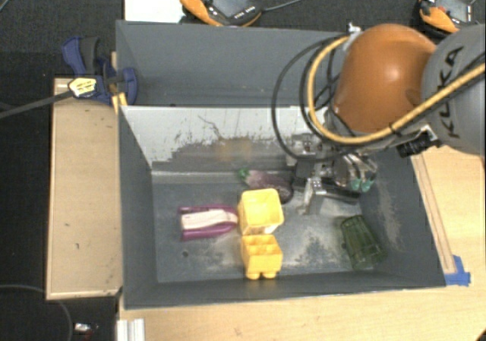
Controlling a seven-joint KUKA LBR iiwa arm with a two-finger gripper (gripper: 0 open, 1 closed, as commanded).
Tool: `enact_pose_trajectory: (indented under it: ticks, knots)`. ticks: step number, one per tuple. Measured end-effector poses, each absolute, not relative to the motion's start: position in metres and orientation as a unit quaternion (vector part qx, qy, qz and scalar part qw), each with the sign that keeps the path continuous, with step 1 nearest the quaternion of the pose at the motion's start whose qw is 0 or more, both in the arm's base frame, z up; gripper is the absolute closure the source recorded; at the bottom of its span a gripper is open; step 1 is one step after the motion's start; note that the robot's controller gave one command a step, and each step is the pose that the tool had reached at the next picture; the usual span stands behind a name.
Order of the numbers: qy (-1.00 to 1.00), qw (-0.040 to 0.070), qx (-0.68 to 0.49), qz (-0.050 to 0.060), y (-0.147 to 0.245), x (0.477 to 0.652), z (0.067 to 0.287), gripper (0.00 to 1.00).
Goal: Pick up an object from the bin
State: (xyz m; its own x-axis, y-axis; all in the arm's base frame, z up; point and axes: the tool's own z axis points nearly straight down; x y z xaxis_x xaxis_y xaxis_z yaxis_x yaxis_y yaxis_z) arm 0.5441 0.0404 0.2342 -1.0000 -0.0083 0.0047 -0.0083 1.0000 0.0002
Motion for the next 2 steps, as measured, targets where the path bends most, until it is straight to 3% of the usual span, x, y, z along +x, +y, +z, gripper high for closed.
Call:
enact_pose_trajectory:
  ticks: [1, 2]
  knots:
    - [-1.000, -0.001, 0.004, 0.000, 0.040, 0.545, 0.238, 0.00]
    - [-0.999, -0.004, 0.040, 0.000, 0.024, 0.583, 0.224, 0.00]
